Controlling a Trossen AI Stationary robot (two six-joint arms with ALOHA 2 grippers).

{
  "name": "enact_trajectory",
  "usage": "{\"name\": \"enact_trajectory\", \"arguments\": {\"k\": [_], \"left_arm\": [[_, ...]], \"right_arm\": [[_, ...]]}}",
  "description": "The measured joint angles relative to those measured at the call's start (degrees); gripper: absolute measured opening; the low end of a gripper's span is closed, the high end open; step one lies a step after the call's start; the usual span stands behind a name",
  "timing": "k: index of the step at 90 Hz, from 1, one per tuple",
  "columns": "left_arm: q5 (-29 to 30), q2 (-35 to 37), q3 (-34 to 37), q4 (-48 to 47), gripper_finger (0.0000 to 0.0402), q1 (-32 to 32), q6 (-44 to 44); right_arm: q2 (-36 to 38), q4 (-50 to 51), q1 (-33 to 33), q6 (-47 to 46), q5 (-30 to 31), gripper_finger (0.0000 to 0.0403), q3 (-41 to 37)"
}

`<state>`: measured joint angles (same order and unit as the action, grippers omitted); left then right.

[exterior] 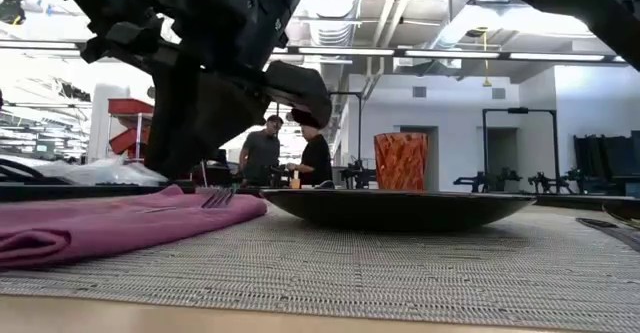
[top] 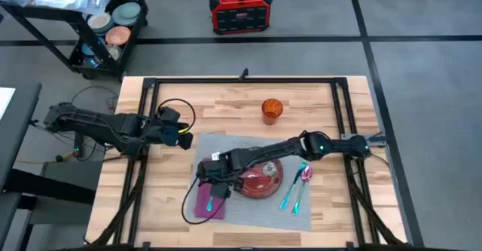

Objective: Set table place
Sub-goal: Adjust the blue table knife

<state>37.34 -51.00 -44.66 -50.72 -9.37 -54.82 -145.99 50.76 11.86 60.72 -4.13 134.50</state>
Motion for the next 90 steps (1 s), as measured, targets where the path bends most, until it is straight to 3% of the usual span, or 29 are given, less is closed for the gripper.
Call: {"name": "enact_trajectory", "arguments": {"k": [20,26,32,37,48,55,61,71,79,90], "left_arm": [[0.0,0.0,0.0,0.0,0.0000,0.0,1.2],[0.0,0.0,0.0,0.0,0.0000,0.0,1.3],[0.1,0.0,0.0,0.0,0.0000,0.0,1.3],[0.2,0.0,0.0,0.0,0.0000,0.0,1.3],[0.4,0.0,0.0,0.2,0.0000,0.0,1.3],[0.5,0.0,0.0,0.3,0.0000,0.0,1.2],[0.5,0.0,0.0,0.5,0.0000,0.1,1.2],[0.6,0.0,0.0,0.4,0.0000,0.1,1.2],[0.6,0.0,0.0,0.4,0.0000,0.1,1.1],[0.6,0.0,0.0,0.3,0.0000,0.1,1.1]], "right_arm": [[1.4,2.8,-0.3,-0.7,20.4,0.0082,0.3],[4.3,5.4,-0.6,-2.1,23.7,0.0083,0.2],[8.3,10.6,-1.1,-9.7,24.3,0.0083,0.3],[11.5,16.4,-1.7,-21.4,23.1,0.0082,0.3],[16.1,30.4,-3.8,-52.6,11.5,0.0081,0.3],[17.2,36.5,-3.9,-65.1,7.8,0.0081,0.2],[18.0,39.6,-1.8,-70.8,10.9,0.0081,0.1],[20.4,38.9,3.6,-72.4,18.7,0.0081,-4.6],[23.1,39.2,6.2,-77.4,22.5,0.0081,-11.4],[31.4,39.3,7.4,-86.8,22.2,0.0081,-25.9]]}}
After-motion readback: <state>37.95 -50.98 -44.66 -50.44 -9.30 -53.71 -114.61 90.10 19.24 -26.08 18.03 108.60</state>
